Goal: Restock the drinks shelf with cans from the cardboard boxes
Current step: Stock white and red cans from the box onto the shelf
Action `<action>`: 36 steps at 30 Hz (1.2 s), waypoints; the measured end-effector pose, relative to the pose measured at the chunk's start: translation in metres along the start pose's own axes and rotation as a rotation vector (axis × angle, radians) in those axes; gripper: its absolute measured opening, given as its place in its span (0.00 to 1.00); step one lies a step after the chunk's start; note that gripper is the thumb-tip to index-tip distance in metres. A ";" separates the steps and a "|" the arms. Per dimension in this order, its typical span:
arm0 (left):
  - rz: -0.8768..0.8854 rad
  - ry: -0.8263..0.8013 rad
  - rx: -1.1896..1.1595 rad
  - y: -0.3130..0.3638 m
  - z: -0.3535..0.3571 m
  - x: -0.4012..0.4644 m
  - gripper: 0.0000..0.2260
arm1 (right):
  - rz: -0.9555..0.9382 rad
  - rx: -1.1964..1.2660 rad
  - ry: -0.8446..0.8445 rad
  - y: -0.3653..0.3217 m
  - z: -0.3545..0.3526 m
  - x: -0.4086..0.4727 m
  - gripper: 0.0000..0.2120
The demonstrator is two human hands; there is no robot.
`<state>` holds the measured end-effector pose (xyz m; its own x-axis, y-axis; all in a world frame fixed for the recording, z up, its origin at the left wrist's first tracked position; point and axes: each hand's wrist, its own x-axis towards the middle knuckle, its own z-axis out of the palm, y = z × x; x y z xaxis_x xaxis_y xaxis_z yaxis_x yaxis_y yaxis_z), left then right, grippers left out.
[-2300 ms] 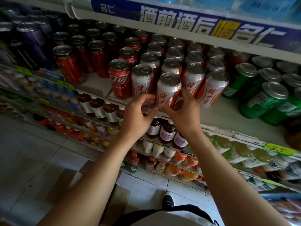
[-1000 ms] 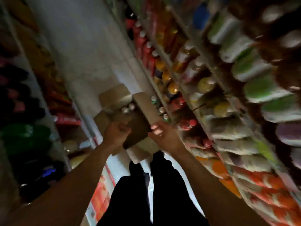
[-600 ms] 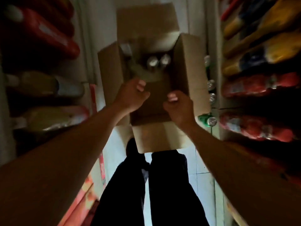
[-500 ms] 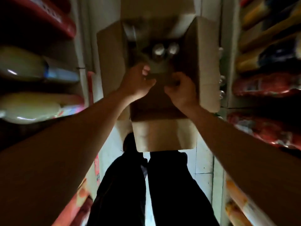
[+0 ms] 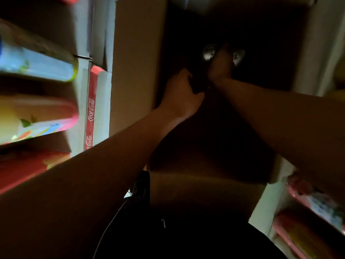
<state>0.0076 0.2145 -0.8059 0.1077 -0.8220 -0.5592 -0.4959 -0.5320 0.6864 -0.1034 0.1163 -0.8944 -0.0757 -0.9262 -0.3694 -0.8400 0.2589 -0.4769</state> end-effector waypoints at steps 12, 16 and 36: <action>0.151 -0.085 0.004 0.063 -0.034 -0.038 0.59 | 0.158 0.549 0.114 -0.032 -0.126 -0.098 0.25; 0.368 -0.176 0.148 0.146 -0.074 -0.076 0.53 | 0.158 0.643 0.217 -0.064 -0.239 -0.155 0.17; 0.859 -0.784 -0.126 0.514 -0.125 -0.511 0.29 | 0.119 1.015 0.656 -0.153 -0.683 -0.605 0.34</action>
<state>-0.1948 0.3352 -0.1094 -0.8045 -0.5939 0.0070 -0.0539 0.0847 0.9949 -0.2962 0.4500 -0.0537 -0.6283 -0.7686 -0.1199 -0.0286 0.1768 -0.9838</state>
